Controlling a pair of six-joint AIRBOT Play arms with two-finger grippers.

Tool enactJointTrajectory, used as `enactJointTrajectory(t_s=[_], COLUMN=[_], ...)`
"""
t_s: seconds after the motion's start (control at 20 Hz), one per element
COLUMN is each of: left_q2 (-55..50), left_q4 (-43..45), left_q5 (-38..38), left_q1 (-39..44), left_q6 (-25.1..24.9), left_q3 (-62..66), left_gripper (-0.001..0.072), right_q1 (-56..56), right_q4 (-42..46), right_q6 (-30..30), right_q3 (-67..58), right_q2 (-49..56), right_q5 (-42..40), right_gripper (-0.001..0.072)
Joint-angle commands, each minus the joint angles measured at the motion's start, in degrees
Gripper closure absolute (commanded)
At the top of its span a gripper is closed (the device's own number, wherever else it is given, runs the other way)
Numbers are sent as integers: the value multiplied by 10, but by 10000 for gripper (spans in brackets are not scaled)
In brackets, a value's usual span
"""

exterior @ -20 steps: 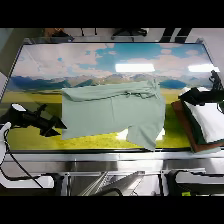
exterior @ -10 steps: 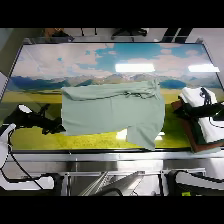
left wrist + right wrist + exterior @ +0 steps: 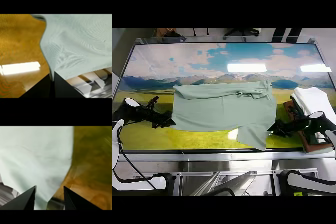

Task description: Fold the shirts.

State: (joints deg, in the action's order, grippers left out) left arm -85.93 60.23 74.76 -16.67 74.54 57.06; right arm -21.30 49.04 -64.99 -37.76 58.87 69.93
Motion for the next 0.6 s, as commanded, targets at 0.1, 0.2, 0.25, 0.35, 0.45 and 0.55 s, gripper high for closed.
enactJointTrajectory(t_s=[0.1,0.2,0.25,0.35,0.45,0.55], left_q2=[0,0,0,0,1,8], left_q4=[2,3,3,8,53,104], left_q5=[-5,-6,-4,8,39,68], left_q1=[0,0,-1,0,0,-1], left_q6=[-1,-1,-1,-1,7,22], left_q3=[4,4,4,4,4,-6], left_gripper=[695,695,695,695,696,696], right_q1=[28,28,28,28,28,28], right_q4=[-42,-80,-96,-102,-71,22], right_q6=[14,39,42,45,19,-43], right_q3=[19,19,19,19,19,19], right_q2=[1,1,1,0,-5,-26], right_q5=[-43,-46,-48,-39,-11,5], right_gripper=[313,374,384,697,697,697])
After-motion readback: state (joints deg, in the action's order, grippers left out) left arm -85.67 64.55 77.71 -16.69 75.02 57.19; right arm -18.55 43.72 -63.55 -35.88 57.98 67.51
